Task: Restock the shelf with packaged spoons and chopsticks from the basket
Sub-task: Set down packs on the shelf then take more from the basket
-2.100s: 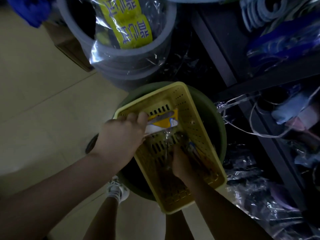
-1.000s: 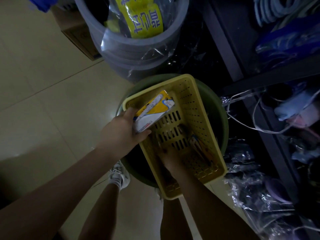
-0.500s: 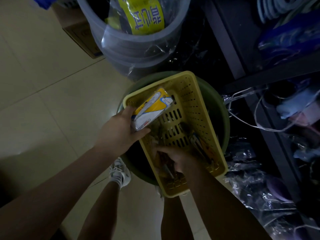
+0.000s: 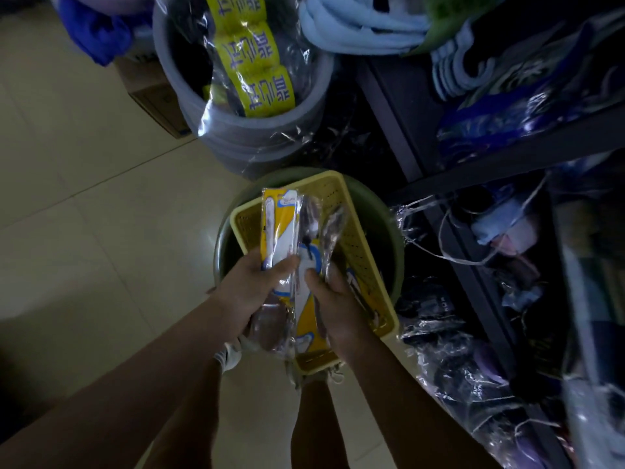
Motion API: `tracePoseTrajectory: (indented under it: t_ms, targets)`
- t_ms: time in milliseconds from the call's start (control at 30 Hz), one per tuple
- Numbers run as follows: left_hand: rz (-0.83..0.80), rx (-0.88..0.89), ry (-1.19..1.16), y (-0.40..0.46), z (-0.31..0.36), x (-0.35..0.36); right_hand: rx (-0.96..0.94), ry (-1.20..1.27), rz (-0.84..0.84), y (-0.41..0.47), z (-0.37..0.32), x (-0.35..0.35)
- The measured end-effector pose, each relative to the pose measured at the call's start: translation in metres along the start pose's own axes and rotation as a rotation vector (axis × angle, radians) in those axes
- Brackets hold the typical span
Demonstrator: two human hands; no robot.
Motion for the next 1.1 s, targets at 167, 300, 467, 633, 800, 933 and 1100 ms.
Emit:
tracePoseTrajectory:
  t_ms: [167,300,467,633,800,933,1100]
  targets:
    - [-0.058,0.086,0.043,-0.003,-0.006,0.004,-0.101,-0.442,0.008,-0.002,-0.006,0.000]
    - [0.027,0.064,0.042,0.007,-0.026,-0.005,-0.056,-0.530,-0.025,0.015,0.005,-0.010]
    - [0.160,0.144,0.226,0.025,-0.028,-0.017,-0.002,-1.487,0.221,0.050,0.030,-0.052]
    - [0.122,0.220,0.543,0.040,-0.018,-0.023,0.077,-1.614,0.251,0.063,0.069,-0.052]
    - [0.133,0.299,0.524,0.036,-0.015,-0.030,0.122,-1.855,0.292,0.077,0.082,-0.042]
    - [0.163,0.321,0.510,0.031,-0.019,-0.036,0.153,-2.016,0.281,0.077,0.088,-0.051]
    - [0.145,0.288,0.597,0.035,-0.022,-0.038,0.067,-2.210,0.110,0.086,0.084,-0.049]
Point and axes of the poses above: each hand's wrist, its own y-axis towards the middle knuckle, its own x-axis out of the palm, z = x × y, the point moved 4 cm from there along y, towards the middle knuckle, and after that the axes turned 2 degrees about x, right-handed, at the moved point
